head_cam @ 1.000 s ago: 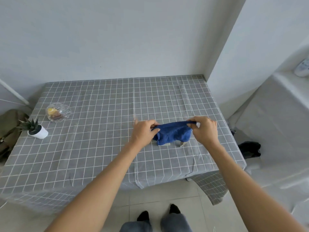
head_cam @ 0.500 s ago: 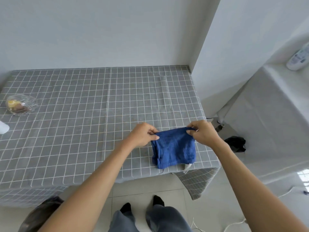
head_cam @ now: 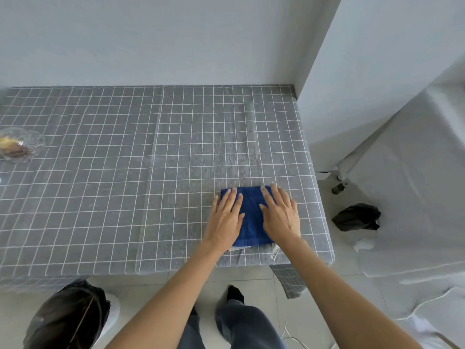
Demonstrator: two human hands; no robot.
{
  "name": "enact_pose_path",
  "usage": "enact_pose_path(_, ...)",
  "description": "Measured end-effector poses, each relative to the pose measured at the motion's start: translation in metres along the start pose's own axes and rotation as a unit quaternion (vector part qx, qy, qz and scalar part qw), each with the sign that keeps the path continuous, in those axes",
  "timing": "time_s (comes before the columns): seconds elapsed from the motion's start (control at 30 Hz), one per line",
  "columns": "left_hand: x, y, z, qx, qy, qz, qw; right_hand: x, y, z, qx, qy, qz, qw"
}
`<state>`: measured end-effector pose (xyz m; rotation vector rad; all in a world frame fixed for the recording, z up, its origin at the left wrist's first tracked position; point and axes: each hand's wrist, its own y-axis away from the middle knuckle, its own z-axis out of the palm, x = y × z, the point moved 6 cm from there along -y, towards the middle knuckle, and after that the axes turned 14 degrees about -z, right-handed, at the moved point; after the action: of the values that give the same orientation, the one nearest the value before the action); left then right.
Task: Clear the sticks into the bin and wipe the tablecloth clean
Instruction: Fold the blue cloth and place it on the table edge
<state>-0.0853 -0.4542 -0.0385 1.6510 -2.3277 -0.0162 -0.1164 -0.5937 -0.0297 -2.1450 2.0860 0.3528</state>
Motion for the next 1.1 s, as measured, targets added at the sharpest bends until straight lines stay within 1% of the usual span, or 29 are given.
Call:
enact_pose_path(0.2,-0.004,0.006,0.025,-0.050,-0.041,-0.060,0.996,-0.005,0.006,0.035,-0.040,-0.033,-0.001,0.999)
enact_pose_path(0.27,-0.010,0.006,0.029,-0.042,-0.044,-0.063,0.996,-0.002,0.010,0.038,-0.039,-0.029,0.001,0.999)
enact_pose_path(0.43,-0.016,0.008,0.027,-0.051,-0.040,-0.057,0.996,0.005,0.019,0.040,-0.046,-0.005,0.030,0.998)
enact_pose_path(0.6,-0.017,0.006,0.028,-0.075,-0.032,-0.055,0.995,0.006,0.020,0.042,-0.051,-0.009,0.039,0.998)
enact_pose_path(0.7,-0.017,0.004,0.029,-0.096,-0.039,-0.055,0.993,0.005,0.016,0.043,-0.072,0.001,0.041,0.997)
enact_pose_path(0.77,-0.016,0.003,0.027,-0.110,-0.047,-0.054,0.991,0.003,0.015,0.042,-0.092,0.023,0.043,0.995)
enact_pose_path(0.87,-0.016,0.003,0.020,-0.111,-0.057,-0.051,0.991,0.001,0.012,0.035,-0.113,0.037,0.035,0.992)
enact_pose_path(0.97,-0.022,0.005,0.008,-0.108,-0.039,-0.054,0.992,0.001,0.008,0.022,-0.113,0.020,0.026,0.993)
enact_pose_path(1.1,-0.040,0.002,-0.015,-0.106,-0.020,-0.074,0.991,0.008,-0.001,0.000,-0.104,-0.031,0.049,0.993)
